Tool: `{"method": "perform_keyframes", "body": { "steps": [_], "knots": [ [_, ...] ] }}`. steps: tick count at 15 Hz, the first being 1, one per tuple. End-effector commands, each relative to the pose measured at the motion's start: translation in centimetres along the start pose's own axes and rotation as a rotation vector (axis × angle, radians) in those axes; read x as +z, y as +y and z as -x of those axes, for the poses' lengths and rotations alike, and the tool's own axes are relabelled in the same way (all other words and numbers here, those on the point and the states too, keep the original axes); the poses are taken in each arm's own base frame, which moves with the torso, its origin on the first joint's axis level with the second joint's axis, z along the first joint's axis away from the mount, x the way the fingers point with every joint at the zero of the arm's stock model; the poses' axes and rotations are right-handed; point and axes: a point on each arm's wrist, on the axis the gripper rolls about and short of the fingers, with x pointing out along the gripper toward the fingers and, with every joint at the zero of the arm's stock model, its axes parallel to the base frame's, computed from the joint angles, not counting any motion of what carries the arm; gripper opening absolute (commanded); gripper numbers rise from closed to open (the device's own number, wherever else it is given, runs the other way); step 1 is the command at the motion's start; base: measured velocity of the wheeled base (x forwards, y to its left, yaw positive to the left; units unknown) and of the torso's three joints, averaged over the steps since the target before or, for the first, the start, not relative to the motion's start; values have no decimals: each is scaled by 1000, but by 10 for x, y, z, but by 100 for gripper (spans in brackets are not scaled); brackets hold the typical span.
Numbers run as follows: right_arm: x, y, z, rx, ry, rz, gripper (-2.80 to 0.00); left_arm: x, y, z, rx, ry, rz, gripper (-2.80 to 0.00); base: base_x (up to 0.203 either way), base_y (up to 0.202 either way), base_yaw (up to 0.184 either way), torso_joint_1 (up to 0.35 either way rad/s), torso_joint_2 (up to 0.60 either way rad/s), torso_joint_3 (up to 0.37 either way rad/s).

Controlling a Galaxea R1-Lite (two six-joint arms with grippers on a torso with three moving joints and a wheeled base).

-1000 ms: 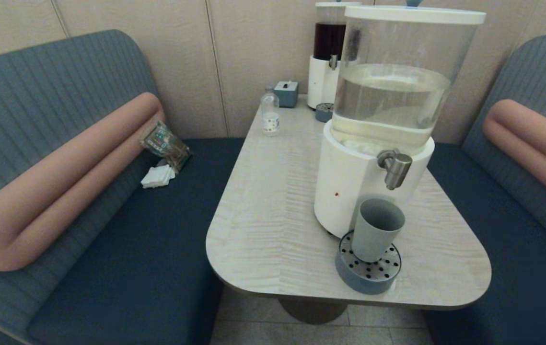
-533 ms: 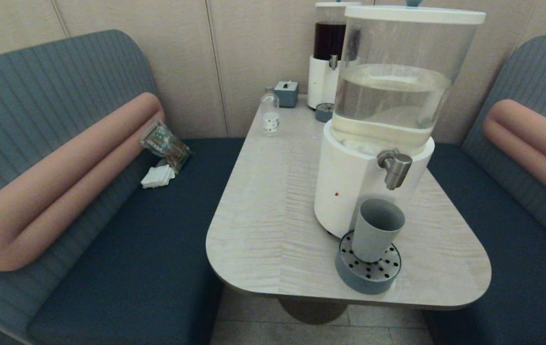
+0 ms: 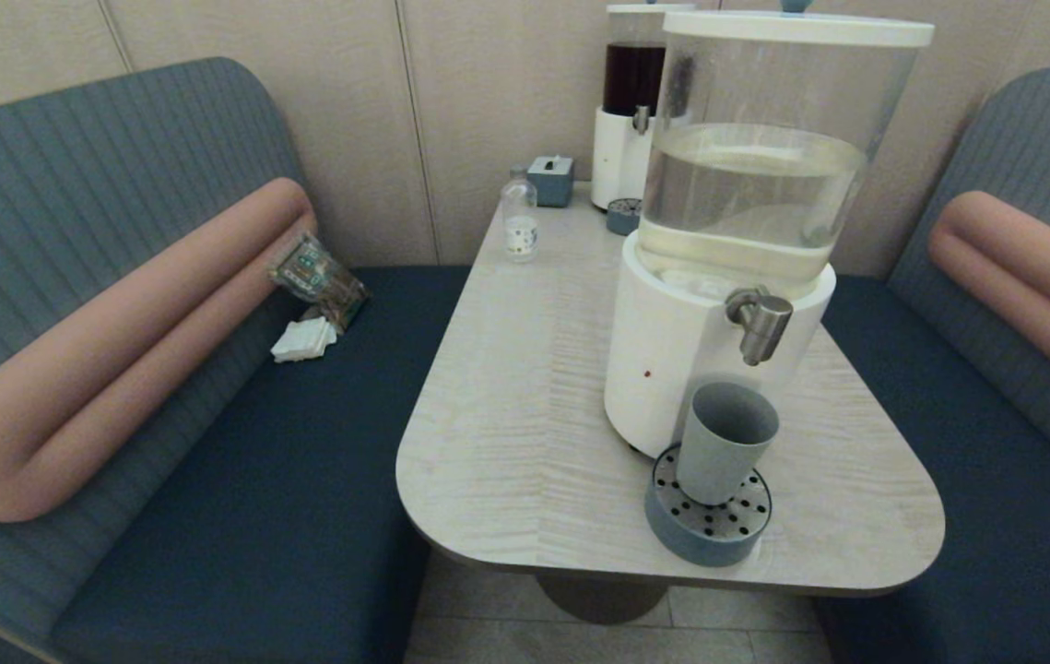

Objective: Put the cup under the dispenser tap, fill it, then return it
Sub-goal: Turn on the faucet

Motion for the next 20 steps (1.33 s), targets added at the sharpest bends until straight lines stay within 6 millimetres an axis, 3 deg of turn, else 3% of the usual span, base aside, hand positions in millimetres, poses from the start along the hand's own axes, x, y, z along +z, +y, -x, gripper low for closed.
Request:
{"method": "perform_keyframes", "body": {
  "steps": [1,5,7,10,13,15,18,20],
  "knots": [
    [0,0,0,0,-1,2,-280,-1,0,0,0,4,-1,-280,0,0,0,0,0,0],
    [8,0,2,-7,-22,40,-280,0,0,0,0,2,-1,-280,0,0,0,0,0,0],
    [49,2,11,-2,-105,39,-280,0,0,0,0,3,-1,-280,0,0,0,0,0,0],
    [140,8,15,4,-176,32,-280,0,0,0,0,2,-1,-280,0,0,0,0,0,0],
    [234,14,-11,7,-212,43,-280,0,0,0,0,3,-1,-280,0,0,0,0,0,0],
    [279,18,-42,11,-170,73,-280,0,0,0,0,2,-1,-280,0,0,0,0,0,0],
    [310,24,-100,49,6,127,-280,0,0,0,0,3,-1,-280,0,0,0,0,0,0],
    [307,32,-134,105,282,153,-280,0,0,0,0,3,-1,-280,0,0,0,0,0,0]
  ]
}}
